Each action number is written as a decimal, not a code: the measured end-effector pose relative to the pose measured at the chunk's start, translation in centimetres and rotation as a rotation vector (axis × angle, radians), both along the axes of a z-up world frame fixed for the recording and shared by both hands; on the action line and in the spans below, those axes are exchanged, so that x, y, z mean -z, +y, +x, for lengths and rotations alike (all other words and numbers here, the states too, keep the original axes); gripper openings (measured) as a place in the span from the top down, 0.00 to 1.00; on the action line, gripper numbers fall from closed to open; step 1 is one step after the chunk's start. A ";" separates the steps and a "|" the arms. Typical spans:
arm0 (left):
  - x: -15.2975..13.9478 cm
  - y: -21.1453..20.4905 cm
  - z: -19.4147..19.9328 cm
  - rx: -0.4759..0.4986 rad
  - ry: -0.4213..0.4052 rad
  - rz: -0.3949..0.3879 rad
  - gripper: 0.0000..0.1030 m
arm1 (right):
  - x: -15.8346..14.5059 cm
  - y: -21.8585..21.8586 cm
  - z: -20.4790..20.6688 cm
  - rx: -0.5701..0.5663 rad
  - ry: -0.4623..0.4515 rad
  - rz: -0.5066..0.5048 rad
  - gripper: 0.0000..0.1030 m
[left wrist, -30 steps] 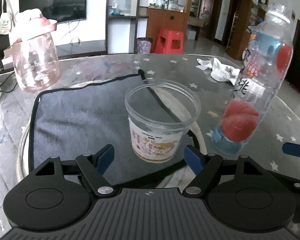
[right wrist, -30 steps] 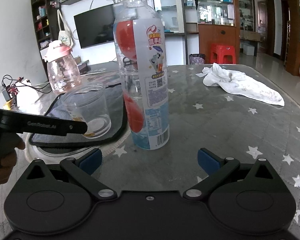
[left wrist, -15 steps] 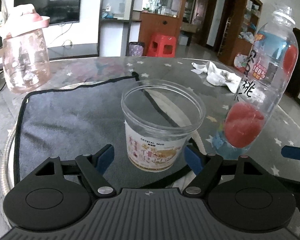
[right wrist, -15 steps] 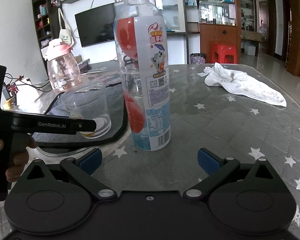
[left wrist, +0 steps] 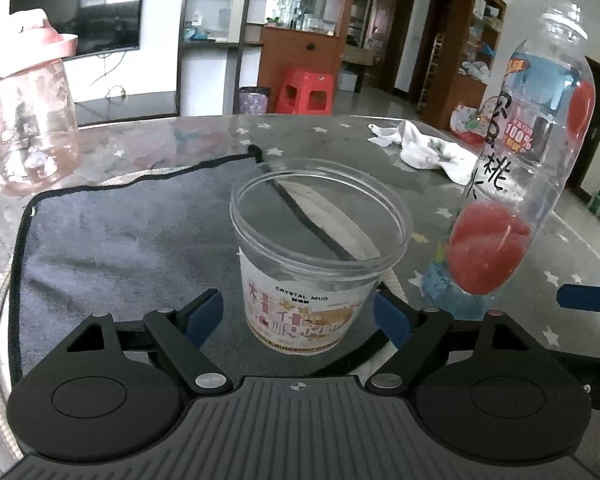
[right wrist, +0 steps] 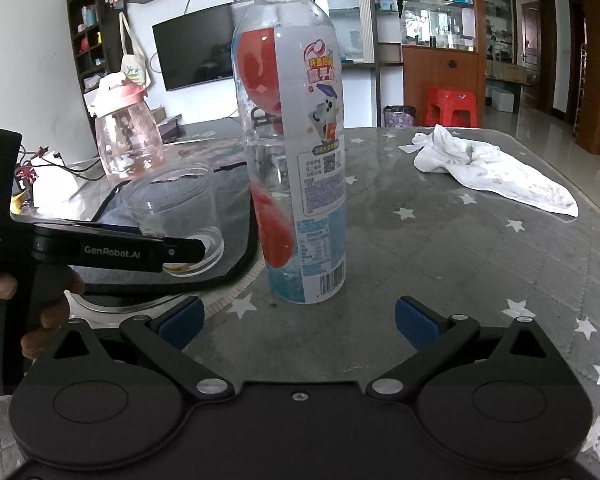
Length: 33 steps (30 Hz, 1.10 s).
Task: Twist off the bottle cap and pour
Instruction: 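Close the left tool around the clear cup while the right tool approaches the water bottle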
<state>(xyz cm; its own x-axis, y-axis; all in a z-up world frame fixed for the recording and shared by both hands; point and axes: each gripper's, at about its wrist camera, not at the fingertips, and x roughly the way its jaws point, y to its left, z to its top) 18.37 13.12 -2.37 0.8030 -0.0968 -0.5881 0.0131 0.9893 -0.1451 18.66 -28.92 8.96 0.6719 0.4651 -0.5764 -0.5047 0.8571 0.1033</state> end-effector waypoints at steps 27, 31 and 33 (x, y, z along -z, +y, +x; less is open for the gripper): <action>0.7 0.0 1.3 0.026 -0.054 -0.005 0.17 | -0.1 0.3 0.5 -0.005 -0.007 -0.007 0.00; 0.7 0.1 1.4 0.022 -0.057 -0.014 0.17 | 0.1 0.6 1.1 -0.008 -0.008 -0.008 0.00; 0.7 0.1 1.5 0.023 -0.056 -0.015 0.17 | 0.2 0.6 1.1 -0.008 -0.009 -0.010 0.00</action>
